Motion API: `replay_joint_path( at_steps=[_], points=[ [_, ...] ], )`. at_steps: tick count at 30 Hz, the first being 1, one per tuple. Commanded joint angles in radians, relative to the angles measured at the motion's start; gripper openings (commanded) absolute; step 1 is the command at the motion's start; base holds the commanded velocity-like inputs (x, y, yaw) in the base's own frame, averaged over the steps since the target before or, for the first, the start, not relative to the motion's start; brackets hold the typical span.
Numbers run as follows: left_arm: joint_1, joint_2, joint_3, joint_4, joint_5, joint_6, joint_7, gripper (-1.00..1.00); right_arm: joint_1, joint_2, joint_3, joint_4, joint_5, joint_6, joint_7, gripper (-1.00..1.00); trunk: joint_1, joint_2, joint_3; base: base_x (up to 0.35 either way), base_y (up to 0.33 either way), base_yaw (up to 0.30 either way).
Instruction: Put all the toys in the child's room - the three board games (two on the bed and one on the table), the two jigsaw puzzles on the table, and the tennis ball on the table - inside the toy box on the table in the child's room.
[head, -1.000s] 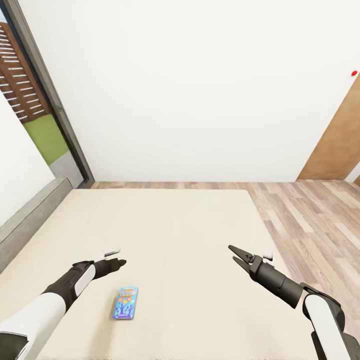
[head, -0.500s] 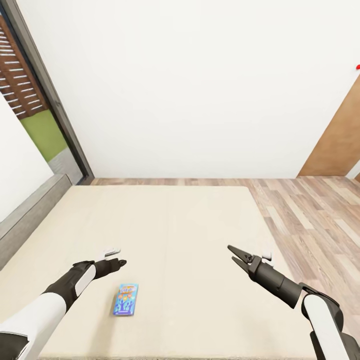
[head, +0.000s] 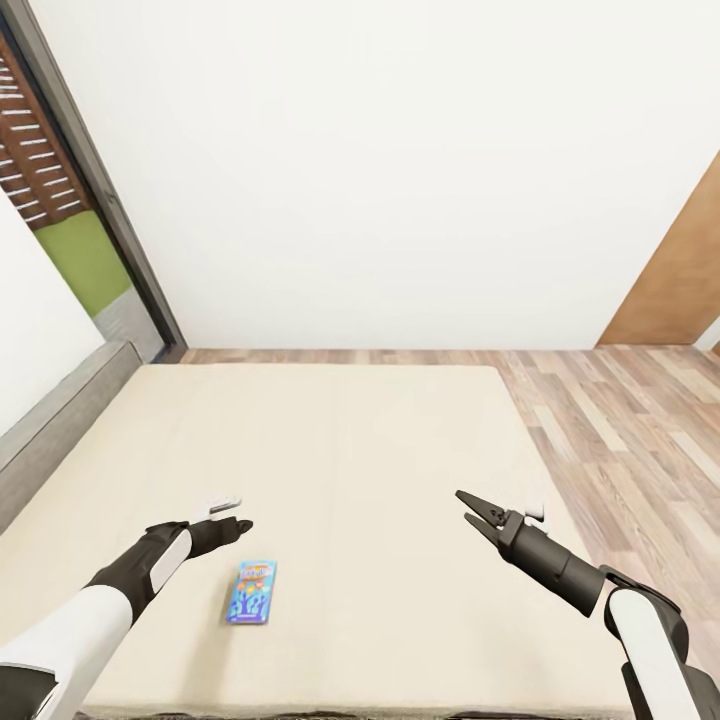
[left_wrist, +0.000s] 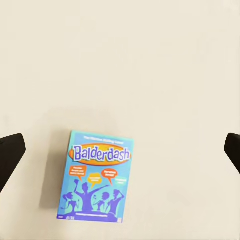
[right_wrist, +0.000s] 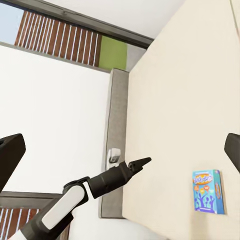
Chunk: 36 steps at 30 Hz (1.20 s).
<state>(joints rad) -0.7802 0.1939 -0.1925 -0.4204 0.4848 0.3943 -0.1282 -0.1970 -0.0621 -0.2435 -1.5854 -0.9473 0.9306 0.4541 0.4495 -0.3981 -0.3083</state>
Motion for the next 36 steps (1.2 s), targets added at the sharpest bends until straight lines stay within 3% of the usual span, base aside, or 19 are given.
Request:
replay_joint_path(
  at_steps=[1, 23, 30, 36],
  points=[
    [-0.001, 0.002, -0.004, -0.001, 0.003, 0.005, -0.001, 1.00, -0.001, 0.000, -0.002, 0.000, 0.004, 0.007, 0.006, 1.00, 0.000, -0.002, -0.003, 0.000, 0.000, 0.000],
    [-0.001, 0.002, -0.004, -0.001, 0.003, 0.009, -0.001, 1.00, -0.001, 0.000, 0.000, -0.001, -0.006, 0.023, 0.023, 1.00, 0.000, -0.002, -0.040, 0.000, 0.000, 0.000],
    [-0.001, 0.001, -0.003, -0.004, 0.003, 0.009, -0.001, 1.00, -0.016, 0.012, 0.010, -0.001, -0.011, 0.034, 0.106, 1.00, 0.000, -0.002, -0.051, 0.000, 0.000, 0.000],
    [-0.001, 0.001, -0.003, -0.006, 0.003, 0.011, -0.001, 1.00, -0.011, 0.014, 0.012, -0.001, -0.010, 0.032, 0.217, 1.00, 0.000, -0.002, -0.061, 0.000, 0.000, 0.000]
  ],
)
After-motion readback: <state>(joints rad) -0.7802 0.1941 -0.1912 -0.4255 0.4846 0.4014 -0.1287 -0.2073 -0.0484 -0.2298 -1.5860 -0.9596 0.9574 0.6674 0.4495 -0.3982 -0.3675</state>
